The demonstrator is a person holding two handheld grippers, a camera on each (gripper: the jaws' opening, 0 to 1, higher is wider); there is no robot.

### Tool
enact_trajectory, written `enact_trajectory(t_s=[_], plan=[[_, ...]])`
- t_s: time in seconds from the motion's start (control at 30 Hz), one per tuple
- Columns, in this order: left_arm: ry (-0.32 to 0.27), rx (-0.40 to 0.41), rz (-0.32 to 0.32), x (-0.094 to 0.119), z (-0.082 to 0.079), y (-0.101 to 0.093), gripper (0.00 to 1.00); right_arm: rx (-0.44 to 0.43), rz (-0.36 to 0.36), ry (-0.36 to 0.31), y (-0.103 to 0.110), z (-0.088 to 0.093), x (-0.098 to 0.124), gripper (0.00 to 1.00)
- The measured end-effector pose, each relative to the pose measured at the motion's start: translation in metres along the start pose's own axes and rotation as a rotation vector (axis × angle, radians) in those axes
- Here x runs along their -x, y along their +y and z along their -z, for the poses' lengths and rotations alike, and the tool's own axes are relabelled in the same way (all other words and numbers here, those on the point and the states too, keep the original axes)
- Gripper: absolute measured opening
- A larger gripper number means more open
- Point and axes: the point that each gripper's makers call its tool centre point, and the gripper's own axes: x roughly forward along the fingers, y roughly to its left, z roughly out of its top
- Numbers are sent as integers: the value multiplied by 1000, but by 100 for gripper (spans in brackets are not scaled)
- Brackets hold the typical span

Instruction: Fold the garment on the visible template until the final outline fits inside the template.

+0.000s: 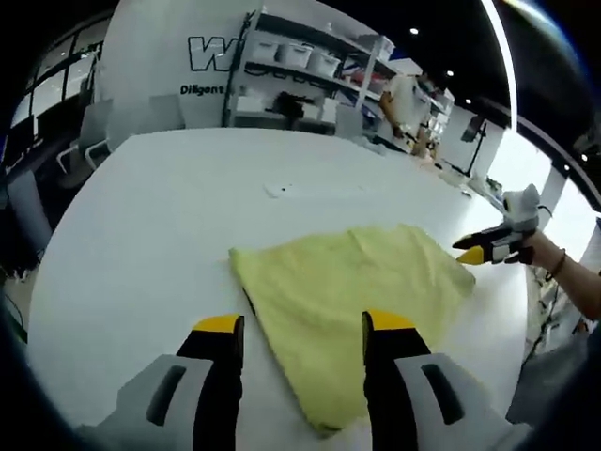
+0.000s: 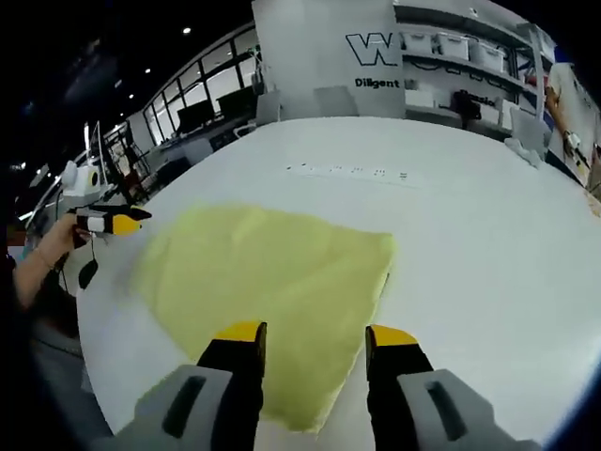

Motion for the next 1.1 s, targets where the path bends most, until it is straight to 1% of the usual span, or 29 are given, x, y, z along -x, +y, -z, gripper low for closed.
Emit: enact_trajectory(t_s=[0.1,0.23,0.37,0.53,0.6,0.63,0.77,0.83,0.87,0.93,0.97,1.1], plan=[[1,3,11,5,3,-4,47,17,-23,6,3,6,7,37],[4,-18,19,12,10,-8,47,12,-34,-2,4,13,16,35],[4,0,48,18,20,-14,47,20,-40,0,2,21,20,34],[17,1,32,24,34,-13,46,41,-39,13,1,31,24,32],[16,5,35,26,37,-13,46,43,-42,8,1,34,26,30],[18,8,37,26,39,-10,45,46,-43,6,1,35,27,29],[30,5,29,31,46,-6,45,68,-41,18,1,45,32,27],[35,4,29,34,50,-5,42,84,-42,21,1,50,34,24],[43,5,27,36,55,-4,41,86,-42,21,1,52,34,23],[56,6,27,38,61,-3,39,91,-46,24,1,54,35,21],[69,6,30,39,67,-2,39,106,-48,26,2,57,35,19],[78,1,32,40,73,-2,34,126,-50,35,2,61,36,15]])
